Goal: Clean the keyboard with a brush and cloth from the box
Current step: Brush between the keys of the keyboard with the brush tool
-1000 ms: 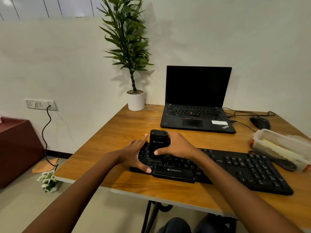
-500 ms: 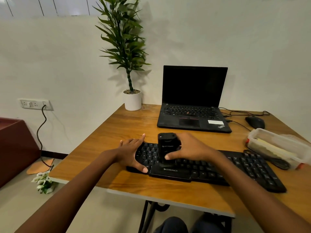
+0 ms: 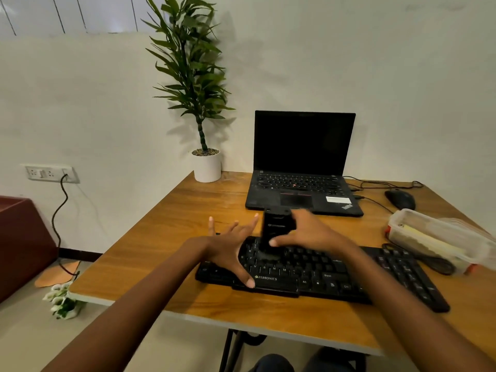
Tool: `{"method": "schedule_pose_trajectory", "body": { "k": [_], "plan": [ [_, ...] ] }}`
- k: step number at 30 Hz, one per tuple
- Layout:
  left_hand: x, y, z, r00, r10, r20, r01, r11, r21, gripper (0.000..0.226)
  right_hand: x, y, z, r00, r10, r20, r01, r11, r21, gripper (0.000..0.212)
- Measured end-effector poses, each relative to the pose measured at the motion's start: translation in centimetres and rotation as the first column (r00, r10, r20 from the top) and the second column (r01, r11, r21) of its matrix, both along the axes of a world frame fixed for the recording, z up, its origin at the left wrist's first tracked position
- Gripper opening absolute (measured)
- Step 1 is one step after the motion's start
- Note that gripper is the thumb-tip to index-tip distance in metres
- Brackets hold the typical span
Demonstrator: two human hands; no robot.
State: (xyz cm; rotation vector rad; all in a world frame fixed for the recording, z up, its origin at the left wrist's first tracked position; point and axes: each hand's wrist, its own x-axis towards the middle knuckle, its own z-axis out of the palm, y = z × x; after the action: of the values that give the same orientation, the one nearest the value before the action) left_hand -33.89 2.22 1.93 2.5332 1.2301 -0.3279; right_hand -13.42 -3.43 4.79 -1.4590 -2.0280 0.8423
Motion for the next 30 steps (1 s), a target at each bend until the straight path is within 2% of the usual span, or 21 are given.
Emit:
{"method": "schedule_pose_trajectory", "body": {
  "k": [2, 5, 10, 13, 14, 18, 21, 24, 26, 28, 30],
  "plan": [
    [1.2, -0.3, -0.1, 1.0, -0.017, -0.024, 0.018, 1.0, 0.006, 0.123, -1.6, 0.6, -1.5, 0.997, 0.008, -0.082, -0.008, 1.0, -0.001, 0.043],
    [1.3, 0.0, -0.5, 1.0, -0.009, -0.027, 0.01, 1.0, 0.021, 0.13, 1.2, -0.3, -2.0, 0.997, -0.013, -0.077, 0.007, 0.996, -0.084, 0.048],
    [1.6, 0.4, -0.5, 0.998, -0.043, -0.037, 0.044, 0.999, 0.025, 0.135, 10.3, -3.8, 0.5, 0.988, -0.09, 0.127, 0.119, 0.962, -0.244, 0.044],
    [2.0, 0.4, -0.6, 0.999, -0.053, -0.014, 0.053, 0.999, 0.006, 0.135, 10.9, -3.5, 1.8, 0.963, -0.084, 0.256, 0.145, 0.962, -0.229, 0.045],
    [2.1, 0.4, -0.6, 0.999, -0.051, -0.006, 0.051, 0.999, -0.002, 0.135, 9.8, -3.1, 1.9, 0.969, -0.069, 0.239, 0.118, 0.972, -0.201, 0.044],
    [2.0, 0.7, -0.7, 1.0, -0.02, 0.019, 0.021, 0.999, -0.027, 0.137, 2.7, -0.1, -0.8, 0.996, -0.063, -0.064, 0.062, 0.998, -0.017, 0.043],
    [1.6, 0.7, -0.8, 1.0, -0.007, 0.029, 0.008, 1.0, -0.018, 0.132, 0.1, 1.1, -3.0, 0.988, -0.054, -0.144, 0.054, 0.999, -0.003, 0.049],
    [1.2, 0.8, -1.1, 1.0, -0.016, 0.027, 0.016, 1.0, -0.015, 0.137, 3.4, 0.7, -2.3, 0.999, -0.028, -0.025, 0.026, 0.996, -0.079, 0.054],
    [1.2, 0.9, -1.3, 0.999, -0.024, 0.031, 0.025, 1.0, -0.01, 0.138, 7.3, -0.1, -1.5, 0.995, -0.056, 0.088, 0.069, 0.987, -0.143, 0.052],
    [1.3, 1.1, -1.4, 0.999, -0.031, 0.034, 0.032, 0.999, -0.004, 0.138, 10.4, -0.6, -0.5, 0.976, -0.097, 0.196, 0.132, 0.975, -0.177, 0.049],
    [1.4, 1.0, -1.5, 0.999, -0.032, 0.026, 0.032, 0.999, 0.009, 0.138, 11.3, -0.1, 0.6, 0.939, -0.068, 0.337, 0.139, 0.971, -0.193, 0.044]
  ]
}}
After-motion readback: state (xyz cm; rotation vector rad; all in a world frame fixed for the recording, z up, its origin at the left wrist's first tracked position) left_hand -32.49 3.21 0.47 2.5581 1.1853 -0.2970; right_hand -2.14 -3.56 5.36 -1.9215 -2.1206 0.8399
